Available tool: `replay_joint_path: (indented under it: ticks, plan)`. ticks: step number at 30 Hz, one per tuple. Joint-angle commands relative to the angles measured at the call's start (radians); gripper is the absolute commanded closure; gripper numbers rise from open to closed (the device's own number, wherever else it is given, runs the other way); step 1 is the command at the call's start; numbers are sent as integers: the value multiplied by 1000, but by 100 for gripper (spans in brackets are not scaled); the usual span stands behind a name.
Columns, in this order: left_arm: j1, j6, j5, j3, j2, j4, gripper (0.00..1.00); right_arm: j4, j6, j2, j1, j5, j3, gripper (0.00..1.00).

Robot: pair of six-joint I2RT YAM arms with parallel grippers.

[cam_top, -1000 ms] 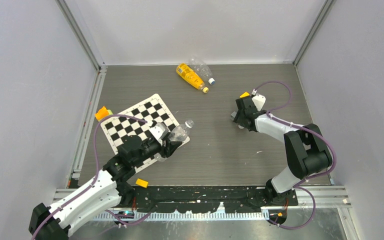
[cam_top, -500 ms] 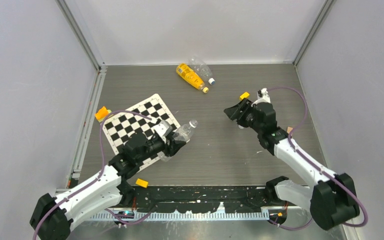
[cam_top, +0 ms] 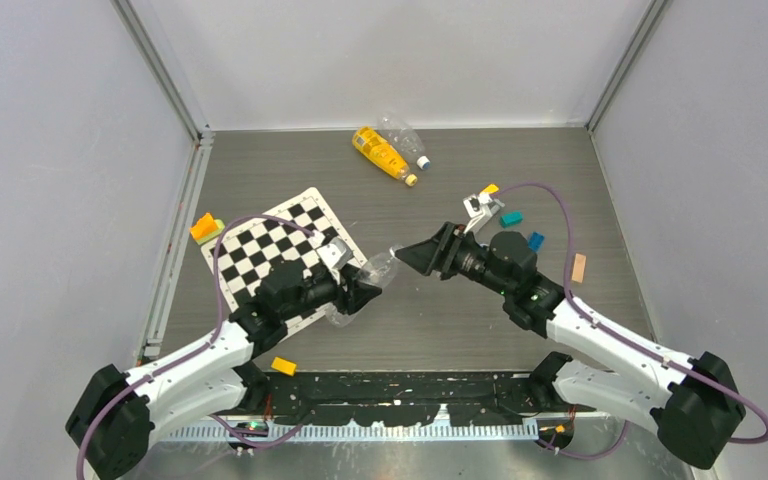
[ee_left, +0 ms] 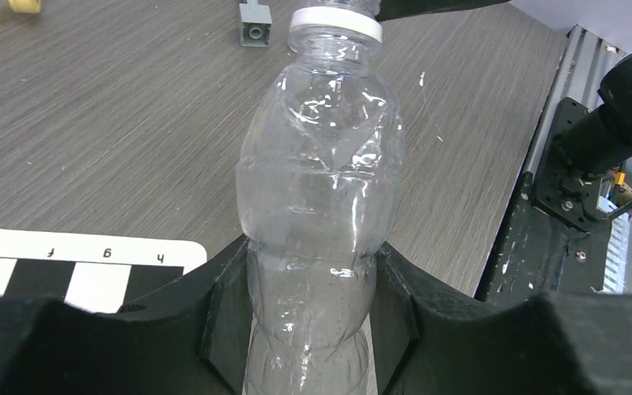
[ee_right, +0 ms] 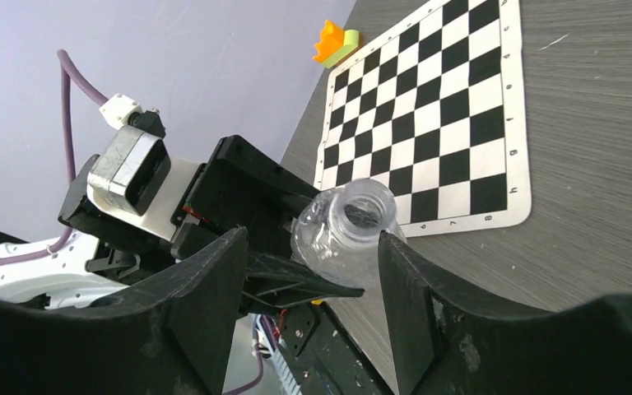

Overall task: Unscrew the bottle caps
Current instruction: Place the plastic bottle at the center of the board.

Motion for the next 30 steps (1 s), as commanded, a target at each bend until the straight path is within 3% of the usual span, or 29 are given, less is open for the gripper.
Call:
replay_joint_path:
  ticks: [1, 11, 19, 27, 30]
  plan:
    - [5, -12, 49, 43, -5, 78, 84, 15, -50, 64, 70, 95, 87, 35]
    - [5, 2, 37, 33, -49, 82, 84, -23, -63, 111, 81, 194, 106, 35]
    - [5, -2, 80, 31, -34, 111, 84, 29, -55, 170, 81, 144, 117, 38]
    - [6, -12, 102, 22, -37, 126, 83, 67, -47, 220, 84, 117, 125, 47]
    - [5, -15, 71, 14, -49, 122, 83, 64, -52, 216, 84, 119, 123, 63]
